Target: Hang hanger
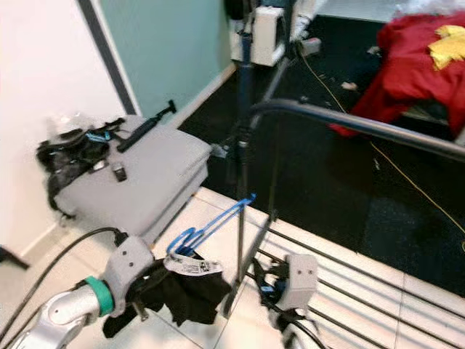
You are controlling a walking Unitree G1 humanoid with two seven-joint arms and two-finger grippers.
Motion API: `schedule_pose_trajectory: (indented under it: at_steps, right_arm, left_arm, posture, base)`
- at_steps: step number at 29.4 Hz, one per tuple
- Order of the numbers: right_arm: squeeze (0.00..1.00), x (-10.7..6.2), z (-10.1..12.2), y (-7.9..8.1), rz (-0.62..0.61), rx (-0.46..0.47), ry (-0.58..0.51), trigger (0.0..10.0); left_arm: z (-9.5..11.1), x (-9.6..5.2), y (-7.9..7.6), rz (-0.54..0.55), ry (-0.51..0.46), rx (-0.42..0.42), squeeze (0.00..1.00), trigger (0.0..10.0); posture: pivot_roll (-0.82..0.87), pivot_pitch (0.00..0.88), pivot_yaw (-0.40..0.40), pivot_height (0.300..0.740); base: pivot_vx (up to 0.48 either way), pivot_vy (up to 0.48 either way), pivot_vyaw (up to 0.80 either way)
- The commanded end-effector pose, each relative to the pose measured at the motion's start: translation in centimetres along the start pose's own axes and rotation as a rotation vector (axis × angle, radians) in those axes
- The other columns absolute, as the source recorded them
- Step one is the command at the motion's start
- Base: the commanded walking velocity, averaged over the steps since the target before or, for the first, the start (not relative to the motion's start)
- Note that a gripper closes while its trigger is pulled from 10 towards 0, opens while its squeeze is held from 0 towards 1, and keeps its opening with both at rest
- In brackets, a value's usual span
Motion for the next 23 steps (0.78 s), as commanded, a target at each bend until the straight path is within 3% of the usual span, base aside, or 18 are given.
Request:
schedule_pose_trajectory:
  at_steps: [1,16,18,23]
  right_arm:
    - [0.00,-0.5,-1.1,0.0,-0.005,0.002,0.038,10.0]
    - [0.00,-0.5,-1.0,0.0,0.000,-0.014,0.033,10.0]
    - [0.00,-0.4,-0.7,0.0,0.014,-0.008,0.027,10.0]
    - [0.00,-0.2,1.0,-0.7,0.037,-0.008,-0.004,10.0]
  left_arm:
    - [-0.6,-0.2,-0.4,-0.014,0.012,-0.013,0.00,10.0]
    - [-1.0,-1.3,-0.9,-0.182,0.019,0.031,0.00,10.0]
    - [-0.9,-1.2,-0.6,-0.195,0.016,0.040,0.00,10.0]
    - [1.3,1.0,1.1,-0.190,-0.052,0.105,0.00,10.0]
  posture:
    - [-0.27,0.181,0.129,0.740]
    - [-0.26,0.189,0.130,0.740]
    - [-0.26,0.192,0.133,0.740]
    - [-0.26,0.196,0.133,0.740]
  base:
    - [0.000,0.000,0.80]
    - [0.000,0.000,0.80]
    - [0.000,0.000,0.00]
    - [0.000,0.000,0.00]
Point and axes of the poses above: a point about 5 cm out from each wrist's last joint towards the gripper, its own x axis pointing out of the wrist towards the gripper, its own z axis along the axis of the wrist's last joint, y = z × x, the point moved 2 cm from there along x, pointing out of the wrist towards the gripper, and after that the axes turned 9 degrees about x, right-handed, at the moved point
